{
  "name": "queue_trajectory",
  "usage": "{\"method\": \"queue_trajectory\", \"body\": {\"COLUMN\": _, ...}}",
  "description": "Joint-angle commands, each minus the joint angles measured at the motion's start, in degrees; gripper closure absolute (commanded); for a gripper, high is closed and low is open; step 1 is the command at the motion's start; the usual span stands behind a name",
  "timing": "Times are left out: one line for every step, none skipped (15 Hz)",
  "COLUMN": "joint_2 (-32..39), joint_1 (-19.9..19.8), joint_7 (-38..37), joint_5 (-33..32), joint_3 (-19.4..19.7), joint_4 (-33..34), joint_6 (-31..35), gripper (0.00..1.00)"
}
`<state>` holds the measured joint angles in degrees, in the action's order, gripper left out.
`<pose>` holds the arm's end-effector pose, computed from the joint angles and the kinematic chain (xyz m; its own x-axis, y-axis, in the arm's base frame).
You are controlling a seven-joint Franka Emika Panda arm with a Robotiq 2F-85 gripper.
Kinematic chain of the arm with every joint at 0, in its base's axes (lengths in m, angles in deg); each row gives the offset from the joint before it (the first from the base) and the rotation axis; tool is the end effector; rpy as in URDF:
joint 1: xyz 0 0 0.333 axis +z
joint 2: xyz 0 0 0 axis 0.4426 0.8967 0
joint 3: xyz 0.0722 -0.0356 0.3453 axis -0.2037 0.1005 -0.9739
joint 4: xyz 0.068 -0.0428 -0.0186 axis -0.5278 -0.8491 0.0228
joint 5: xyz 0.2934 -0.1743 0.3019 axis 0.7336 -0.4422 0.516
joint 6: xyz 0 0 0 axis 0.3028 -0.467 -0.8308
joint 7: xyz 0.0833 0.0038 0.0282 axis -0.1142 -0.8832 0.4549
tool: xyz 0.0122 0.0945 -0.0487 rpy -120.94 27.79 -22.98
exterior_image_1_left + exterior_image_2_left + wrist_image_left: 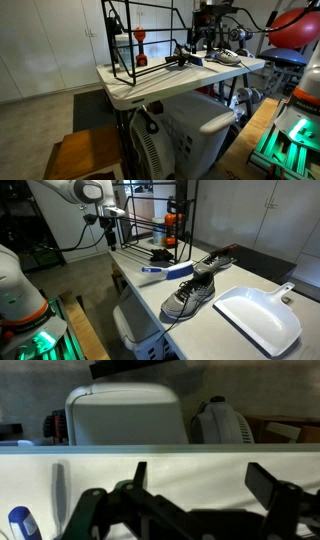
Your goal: Place the left trainer on the middle shelf of the shoe rack
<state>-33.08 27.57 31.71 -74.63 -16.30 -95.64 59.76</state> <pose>0.4509 0.0974 0.4138 0.9779 -0.1966 -0.0710 -0.1934 -0.9799 0.0500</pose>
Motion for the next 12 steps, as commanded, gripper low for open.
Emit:
{"method": "queue_trajectory", "body": {"joint_2": 0.1, "joint_1": 0.7, "joint_7": -0.2, "joint_5": -0.3, "joint_3": 0.7, "joint_4": 0.1, "joint_6": -0.1, "gripper": 0.0}}
{"method": "queue_trajectory", "body": {"joint_2": 0.1, "joint_1": 0.7, "joint_7": -0.2, "joint_5": -0.3, "joint_3": 0.7, "joint_4": 0.1, "joint_6": -0.1, "gripper": 0.0}}
{"method": "queue_trajectory", "body": {"joint_2": -0.1, "joint_1": -0.1, "joint_7": -1.3, "joint_5": -1.9, "joint_3": 0.6, "joint_4": -0.3, "joint_6": 1.3, "gripper": 0.0}}
{"method": "queue_trajectory", "body": {"joint_2": -0.5, "joint_1": -1.1, "joint_7": -1.2, "joint_5": -3.2, "joint_3": 1.3, "joint_4": -0.4, "joint_6": 2.7, "gripper": 0.0}}
{"method": "queue_trajectory", "body": {"joint_2": -1.0, "joint_1": -2.2, "joint_7": -1.1, "joint_5": -5.8, "joint_3": 1.9, "joint_4": -0.6, "joint_6": 4.4, "gripper": 0.0}}
{"method": "queue_trajectory", "body": {"joint_2": -1.2, "joint_1": -3.6, "joint_7": -1.2, "joint_5": -8.5, "joint_3": 2.6, "joint_4": -0.5, "joint_6": 5.6, "gripper": 0.0}}
{"method": "queue_trajectory", "body": {"joint_2": -1.4, "joint_1": -5.0, "joint_7": 0.1, "joint_5": -10.8, "joint_3": 4.0, "joint_4": 0.0, "joint_6": 6.0, "gripper": 0.0}}
{"method": "queue_trajectory", "body": {"joint_2": -1.4, "joint_1": -6.2, "joint_7": 1.0, "joint_5": -12.9, "joint_3": 5.1, "joint_4": 0.5, "joint_6": 6.1, "gripper": 0.0}}
{"method": "queue_trajectory", "body": {"joint_2": -1.4, "joint_1": -7.5, "joint_7": 2.5, "joint_5": -15.4, "joint_3": 6.5, "joint_4": 1.0, "joint_6": 6.6, "gripper": 0.0}}
{"method": "queue_trajectory", "body": {"joint_2": -1.0, "joint_1": -8.7, "joint_7": 3.9, "joint_5": -17.4, "joint_3": 7.8, "joint_4": 1.7, "joint_6": 5.6, "gripper": 0.0}}
{"method": "queue_trajectory", "body": {"joint_2": -0.9, "joint_1": -10.2, "joint_7": 5.0, "joint_5": -20.1, "joint_3": 9.0, "joint_4": 2.1, "joint_6": 5.8, "gripper": 0.0}}
{"method": "queue_trajectory", "body": {"joint_2": -0.5, "joint_1": -10.9, "joint_7": 7.1, "joint_5": -20.5, "joint_3": 10.8, "joint_4": 2.8, "joint_6": 6.3, "gripper": 0.0}}
